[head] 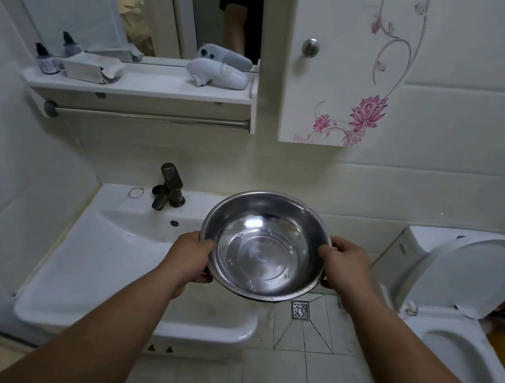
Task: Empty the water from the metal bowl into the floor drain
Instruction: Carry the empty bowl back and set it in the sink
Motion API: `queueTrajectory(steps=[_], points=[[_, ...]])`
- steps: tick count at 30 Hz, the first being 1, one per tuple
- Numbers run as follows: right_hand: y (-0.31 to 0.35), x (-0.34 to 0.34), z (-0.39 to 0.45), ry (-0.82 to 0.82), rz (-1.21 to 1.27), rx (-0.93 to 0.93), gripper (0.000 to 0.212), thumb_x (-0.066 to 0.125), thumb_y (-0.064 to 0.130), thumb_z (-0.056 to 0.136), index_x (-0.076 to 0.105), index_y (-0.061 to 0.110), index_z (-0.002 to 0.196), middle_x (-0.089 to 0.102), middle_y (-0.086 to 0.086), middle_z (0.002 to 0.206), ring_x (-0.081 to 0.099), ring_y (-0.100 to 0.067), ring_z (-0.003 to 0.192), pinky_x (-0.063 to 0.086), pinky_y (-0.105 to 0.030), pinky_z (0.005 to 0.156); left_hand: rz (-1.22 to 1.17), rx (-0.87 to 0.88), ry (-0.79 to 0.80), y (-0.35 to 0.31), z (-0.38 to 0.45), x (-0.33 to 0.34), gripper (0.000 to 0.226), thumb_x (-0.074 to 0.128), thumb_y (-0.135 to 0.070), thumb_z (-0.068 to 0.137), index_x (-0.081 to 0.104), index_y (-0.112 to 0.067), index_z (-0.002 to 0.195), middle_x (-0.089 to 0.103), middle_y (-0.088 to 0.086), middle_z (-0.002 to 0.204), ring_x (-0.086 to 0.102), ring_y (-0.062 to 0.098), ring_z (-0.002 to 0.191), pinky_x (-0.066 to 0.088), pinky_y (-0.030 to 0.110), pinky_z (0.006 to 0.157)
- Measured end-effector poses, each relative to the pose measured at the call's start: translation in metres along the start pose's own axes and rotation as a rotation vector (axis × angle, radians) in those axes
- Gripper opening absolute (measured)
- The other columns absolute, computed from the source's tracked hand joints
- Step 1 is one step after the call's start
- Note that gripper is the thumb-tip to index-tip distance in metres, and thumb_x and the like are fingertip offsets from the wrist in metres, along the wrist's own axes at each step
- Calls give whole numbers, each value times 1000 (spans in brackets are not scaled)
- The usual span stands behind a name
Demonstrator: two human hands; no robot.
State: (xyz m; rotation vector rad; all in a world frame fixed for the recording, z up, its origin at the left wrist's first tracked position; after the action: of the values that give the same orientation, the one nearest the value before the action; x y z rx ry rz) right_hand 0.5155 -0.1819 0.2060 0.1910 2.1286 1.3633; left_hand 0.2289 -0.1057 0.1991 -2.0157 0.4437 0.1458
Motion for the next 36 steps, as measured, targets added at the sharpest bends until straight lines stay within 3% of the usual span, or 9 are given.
queueTrajectory(steps=[4,8,10,14,16,22,27,31,36], points=[[5,44,-21,-65,-6,21,20,59,14,79,78,19,84,75,-23,78,72,-39,69,64,-61,64,19,18,63,11,19,-44,21,52,-15,97,69,-26,102,78,13,98,76,34,89,62,32,58],[13,99,-43,-93,27,61,21,58,9,84,78,17,85,74,-28,83,72,-51,82,62,-66,69,56,32,115,25,39,-96,21,53,-14,95,72,-18,104,79,18,93,74,30,75,65,33,57],[17,121,-55,-108,38,74,22,57,8,85,77,18,83,75,-28,83,72,-51,82,62,-67,67,59,34,126,30,49,-117,21,53,-13,94,72,-18,100,79,20,92,72,30,73,66,37,63],[25,165,-76,-146,22,112,21,58,12,86,76,22,83,76,-23,82,73,-46,79,63,-62,64,88,27,157,45,67,-160,17,55,-16,94,72,-17,97,79,13,85,73,28,73,63,32,56],[29,177,-82,-157,17,132,19,58,12,85,77,16,86,75,-25,83,73,-46,80,63,-63,65,74,18,174,51,71,-172,17,57,-18,93,73,-16,97,80,10,81,72,27,71,63,32,58],[43,206,-82,-154,12,165,20,57,14,82,75,10,90,73,-31,89,72,-51,85,63,-66,66,15,6,198,60,87,-198,19,56,-17,94,75,-17,96,81,9,78,71,25,67,63,33,61],[45,223,-73,-141,3,191,21,57,13,84,75,24,84,76,-23,86,74,-45,84,65,-62,70,-19,-51,207,74,101,-208,19,58,-20,95,76,-20,98,83,11,87,74,26,73,64,35,66],[35,237,-62,-76,-2,213,25,56,11,86,75,26,91,76,-23,88,73,-47,87,64,-64,70,-56,-125,205,93,108,-211,19,60,-23,94,78,-21,101,83,10,87,75,25,72,65,38,70],[15,253,-47,10,-52,252,28,55,9,90,76,21,103,76,-20,91,73,-46,89,64,-64,74,-101,-230,191,120,114,-210,20,62,-27,93,79,-23,102,84,6,83,77,22,71,62,34,65]])
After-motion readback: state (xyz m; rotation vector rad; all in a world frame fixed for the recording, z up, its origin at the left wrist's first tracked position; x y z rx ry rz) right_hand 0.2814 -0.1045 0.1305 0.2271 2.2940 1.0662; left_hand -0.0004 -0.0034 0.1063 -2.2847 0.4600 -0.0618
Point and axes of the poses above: each hand's wrist, its own z-axis towards the middle knuckle, its own x-axis out of the palm, y = z × x, the point moved 4 cm from there along z, towards the middle knuckle
